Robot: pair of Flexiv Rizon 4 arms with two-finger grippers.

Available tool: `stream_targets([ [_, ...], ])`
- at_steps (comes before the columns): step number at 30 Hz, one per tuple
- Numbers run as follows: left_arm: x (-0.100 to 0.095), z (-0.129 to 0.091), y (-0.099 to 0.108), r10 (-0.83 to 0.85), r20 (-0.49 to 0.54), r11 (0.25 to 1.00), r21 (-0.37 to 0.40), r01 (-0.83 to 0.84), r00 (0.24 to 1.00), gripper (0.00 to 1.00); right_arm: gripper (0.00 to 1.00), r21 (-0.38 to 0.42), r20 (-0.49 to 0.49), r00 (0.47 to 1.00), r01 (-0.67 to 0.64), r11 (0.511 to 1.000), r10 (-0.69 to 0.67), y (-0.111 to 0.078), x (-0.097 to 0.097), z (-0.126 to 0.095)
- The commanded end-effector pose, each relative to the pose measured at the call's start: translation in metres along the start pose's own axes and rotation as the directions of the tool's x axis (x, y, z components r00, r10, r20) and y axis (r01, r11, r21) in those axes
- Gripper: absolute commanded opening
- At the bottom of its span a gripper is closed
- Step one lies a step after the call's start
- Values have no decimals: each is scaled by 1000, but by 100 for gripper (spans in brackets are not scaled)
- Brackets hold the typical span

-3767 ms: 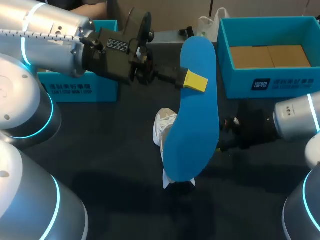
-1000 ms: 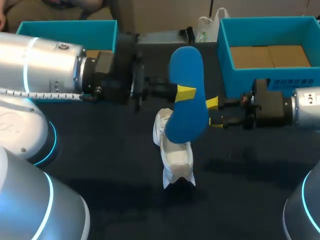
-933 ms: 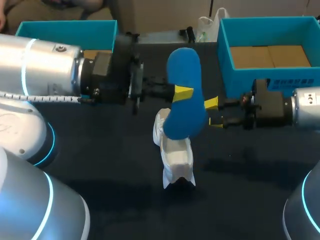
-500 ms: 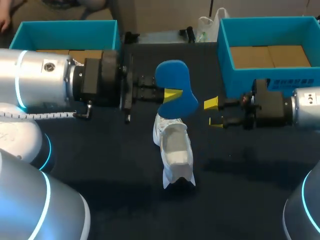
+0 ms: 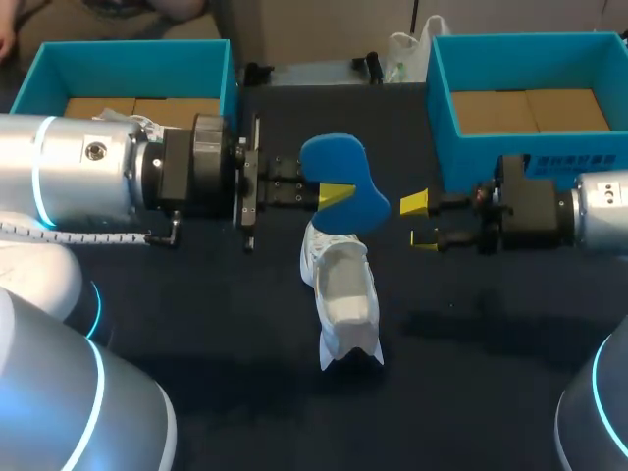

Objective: Take the shoe out of the shoebox, open the shoe tongue, remove and reinsert the insole, then place the shoe into the shoebox

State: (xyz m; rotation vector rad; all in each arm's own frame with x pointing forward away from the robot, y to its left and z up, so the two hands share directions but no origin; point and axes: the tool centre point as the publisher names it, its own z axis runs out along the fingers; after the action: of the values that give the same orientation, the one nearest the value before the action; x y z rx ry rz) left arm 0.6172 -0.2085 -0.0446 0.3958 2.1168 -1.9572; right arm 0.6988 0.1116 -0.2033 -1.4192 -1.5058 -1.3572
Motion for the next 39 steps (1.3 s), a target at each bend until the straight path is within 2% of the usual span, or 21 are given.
stream_targets([
  [1,-2,-1,3,98,16,995,12,-98,995,0,100,-2,2,1000,0,1000,0,-1,1,1],
  [3,-4,-3,4,151,14,988,20,-152,988,0,100,-2,2,1000,0,1000,0,-1,1,1],
  [5,-5,-5,8,276,17,961,33,-276,961,0,100,-2,2,1000,0,1000,0,-1,1,1],
  [7,-5,-7,14,433,34,899,56,-434,901,0,100,-2,2,1000,0,1000,0,-1,1,1],
  [14,4,-9,38,705,46,703,84,-706,707,0,100,-2,2,1000,0,1000,0,-1,1,1],
  [18,8,-9,46,795,60,598,89,-797,603,0,100,-2,2,1000,0,1000,0,-1,1,1],
  [22,10,-8,55,884,70,455,95,-885,462,0,100,-2,2,1000,0,1000,0,-1,1,1],
  [29,10,-7,59,941,69,323,102,-941,331,0,100,-2,2,1000,0,1000,0,-1,1,1],
  [33,10,-6,62,955,66,282,91,-955,289,0,100,-2,2,1000,0,1000,0,-1,1,1],
  [39,17,-7,67,944,62,320,70,-945,324,0,100,-2,2,1000,0,1000,0,-1,1,1],
])
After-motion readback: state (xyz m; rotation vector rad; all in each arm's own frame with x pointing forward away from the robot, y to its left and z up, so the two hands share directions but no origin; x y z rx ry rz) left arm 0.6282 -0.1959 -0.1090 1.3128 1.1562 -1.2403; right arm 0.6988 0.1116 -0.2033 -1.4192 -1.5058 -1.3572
